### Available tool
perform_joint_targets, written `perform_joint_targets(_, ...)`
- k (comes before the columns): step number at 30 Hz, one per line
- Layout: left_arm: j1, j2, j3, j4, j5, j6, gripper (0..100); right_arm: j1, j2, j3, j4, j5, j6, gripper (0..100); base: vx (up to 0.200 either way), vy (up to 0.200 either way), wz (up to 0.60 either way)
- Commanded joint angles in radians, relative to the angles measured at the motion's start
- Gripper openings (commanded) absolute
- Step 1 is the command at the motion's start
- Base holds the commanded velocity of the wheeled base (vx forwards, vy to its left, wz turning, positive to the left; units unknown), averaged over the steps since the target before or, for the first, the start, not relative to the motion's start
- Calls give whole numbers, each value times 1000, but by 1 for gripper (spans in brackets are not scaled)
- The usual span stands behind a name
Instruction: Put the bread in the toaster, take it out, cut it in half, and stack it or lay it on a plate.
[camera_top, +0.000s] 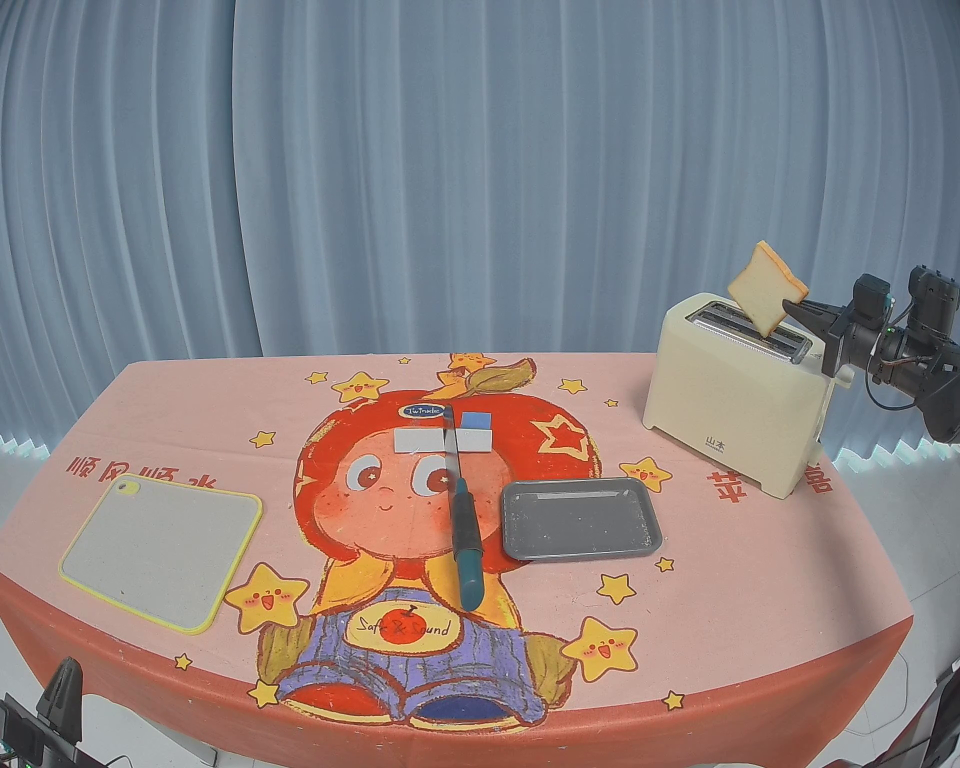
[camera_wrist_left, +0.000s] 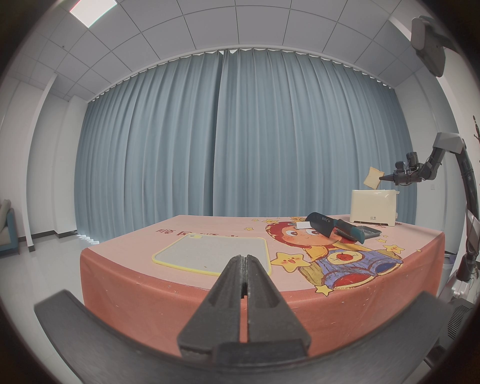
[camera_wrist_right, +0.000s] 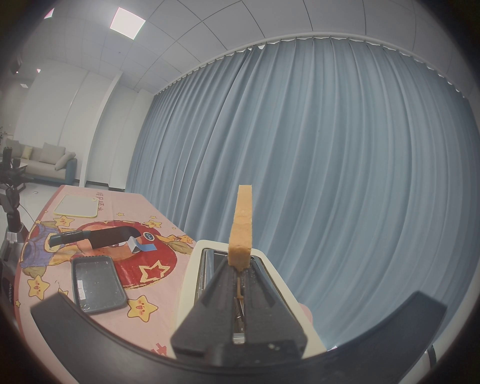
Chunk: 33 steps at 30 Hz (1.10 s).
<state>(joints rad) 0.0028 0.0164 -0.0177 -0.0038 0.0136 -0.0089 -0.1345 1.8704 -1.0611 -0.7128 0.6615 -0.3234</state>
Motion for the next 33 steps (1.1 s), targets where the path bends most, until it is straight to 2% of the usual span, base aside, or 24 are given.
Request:
perform_joint_targets(1,0,-6,18,-1,-1,0,0,-2,-25,6,-1,3,0,0,0,0,0)
perform_joint_targets(12,0,-6,18,-1,0,0,0,-10,-50,58,-2,20,0,0,0,0,0)
perform_joint_targets(33,0,-6,18,-1,0,0,0,-22,-31,59,1,20,-2,0,0,0,0)
